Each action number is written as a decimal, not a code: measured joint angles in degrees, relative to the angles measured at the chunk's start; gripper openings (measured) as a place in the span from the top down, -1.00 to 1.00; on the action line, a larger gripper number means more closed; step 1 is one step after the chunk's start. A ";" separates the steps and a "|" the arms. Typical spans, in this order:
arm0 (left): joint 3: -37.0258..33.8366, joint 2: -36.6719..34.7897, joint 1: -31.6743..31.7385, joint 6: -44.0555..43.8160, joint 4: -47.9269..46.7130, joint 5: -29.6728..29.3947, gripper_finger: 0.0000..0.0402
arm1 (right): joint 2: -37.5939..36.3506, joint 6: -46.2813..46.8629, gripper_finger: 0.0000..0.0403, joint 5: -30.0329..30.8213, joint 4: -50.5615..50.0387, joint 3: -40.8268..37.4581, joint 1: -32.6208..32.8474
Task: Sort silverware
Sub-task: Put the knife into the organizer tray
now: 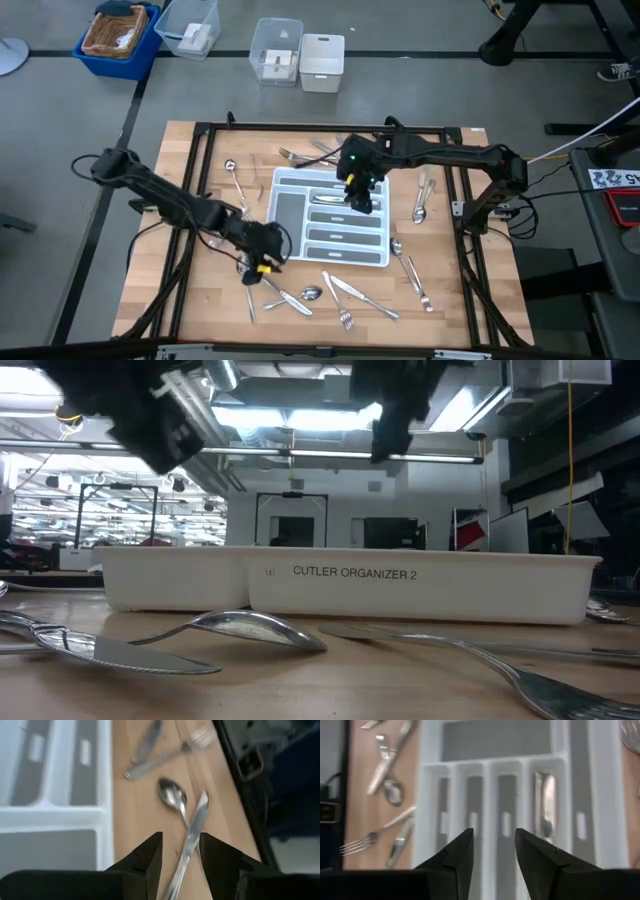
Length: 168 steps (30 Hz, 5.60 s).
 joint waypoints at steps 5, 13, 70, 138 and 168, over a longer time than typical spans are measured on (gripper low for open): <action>0.00 4.31 -3.26 2.30 0.15 0.01 0.40 | -0.01 0.37 0.27 0.01 -1.04 4.24 5.49; 0.00 10.08 -6.76 7.05 4.38 -0.66 0.40 | -0.02 6.44 0.27 3.69 -1.30 5.86 13.94; -0.17 14.74 -7.74 10.45 11.58 -5.43 0.87 | -0.02 19.42 0.27 9.64 -5.19 5.86 24.81; 6.40 28.86 29.29 36.10 40.57 -7.29 0.79 | -13.64 83.94 0.27 32.94 -18.71 -16.62 37.24; 6.40 28.75 29.70 31.14 36.57 -8.10 0.78 | -13.38 92.19 0.27 25.55 10.22 -40.56 44.08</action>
